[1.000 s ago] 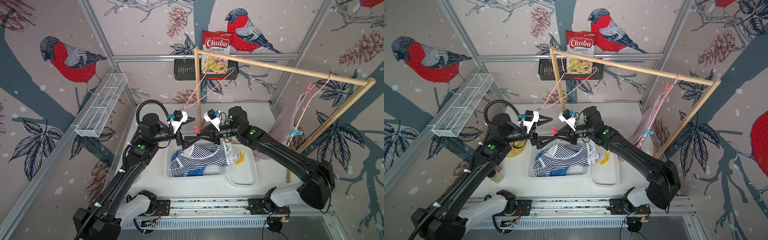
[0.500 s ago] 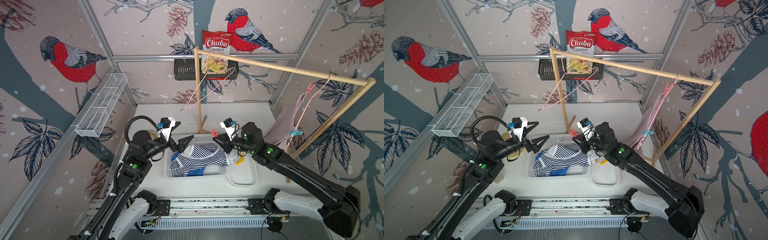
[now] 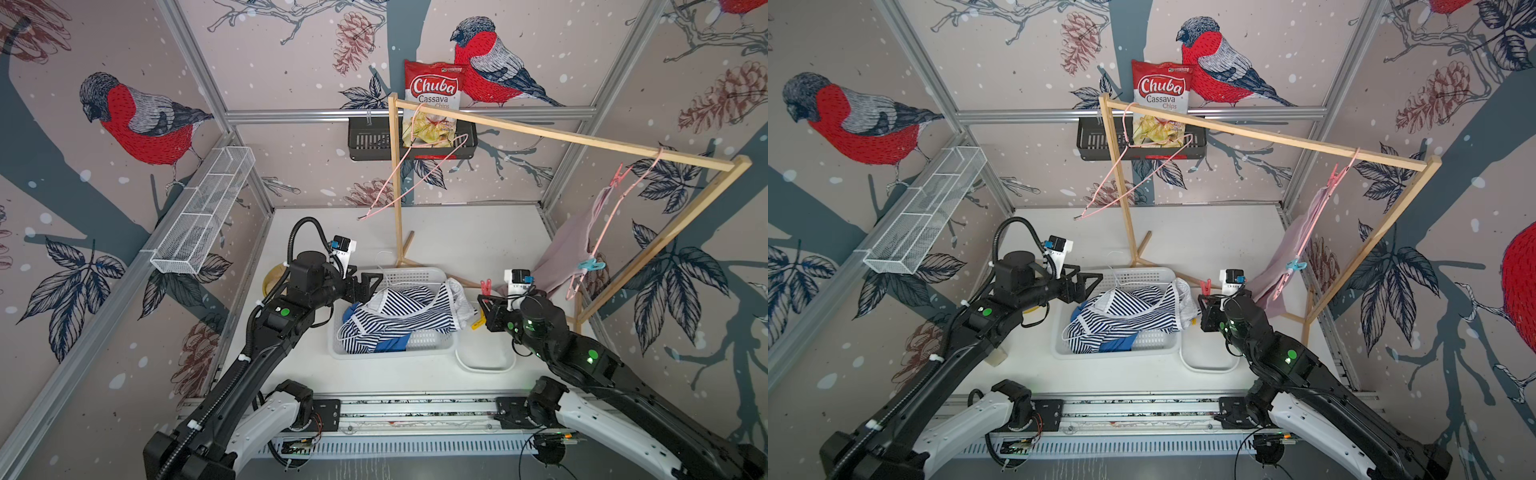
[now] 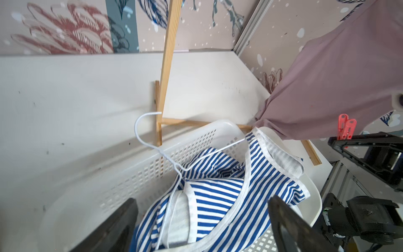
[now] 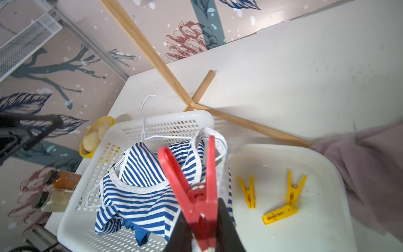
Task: Remove the clothespins securing tank tops to the hanger
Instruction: Place the clothespin in the storage box, then pick up the hanger from the basket.
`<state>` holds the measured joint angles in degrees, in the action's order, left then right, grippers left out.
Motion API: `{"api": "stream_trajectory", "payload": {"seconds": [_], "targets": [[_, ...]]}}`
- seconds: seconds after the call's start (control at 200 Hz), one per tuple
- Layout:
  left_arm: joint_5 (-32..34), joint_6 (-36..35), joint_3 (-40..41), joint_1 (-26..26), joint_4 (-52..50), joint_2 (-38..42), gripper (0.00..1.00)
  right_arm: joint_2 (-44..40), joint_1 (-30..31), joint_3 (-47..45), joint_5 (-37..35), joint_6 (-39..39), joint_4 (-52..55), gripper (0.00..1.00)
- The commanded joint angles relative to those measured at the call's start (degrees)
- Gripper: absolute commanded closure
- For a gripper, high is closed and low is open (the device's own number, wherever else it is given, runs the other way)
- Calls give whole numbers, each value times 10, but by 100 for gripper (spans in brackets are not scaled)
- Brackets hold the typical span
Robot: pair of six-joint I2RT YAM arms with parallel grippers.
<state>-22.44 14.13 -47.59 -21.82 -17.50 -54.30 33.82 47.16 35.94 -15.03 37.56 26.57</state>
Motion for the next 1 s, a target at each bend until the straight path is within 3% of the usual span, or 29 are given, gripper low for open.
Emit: {"api": "stream_trajectory", "payload": {"seconds": [0.0,0.205,0.33,0.565,0.841,0.996], "targets": [[21,44,10,-1,-16,-11,12,14,-2,-15,-8,61,41,100],[76,62,30,-11,5,-41,16,20,-16,-52,-14,113,67,100],[116,62,26,-39,8,-87,19,42,-68,-77,51,99,43,100],[126,73,26,-50,36,-143,24,78,-126,-93,112,75,15,100],[162,85,19,-53,82,-182,30,152,-145,-111,125,52,-62,83],[135,89,21,-54,131,-200,34,201,-165,-95,137,35,-76,73]]}}
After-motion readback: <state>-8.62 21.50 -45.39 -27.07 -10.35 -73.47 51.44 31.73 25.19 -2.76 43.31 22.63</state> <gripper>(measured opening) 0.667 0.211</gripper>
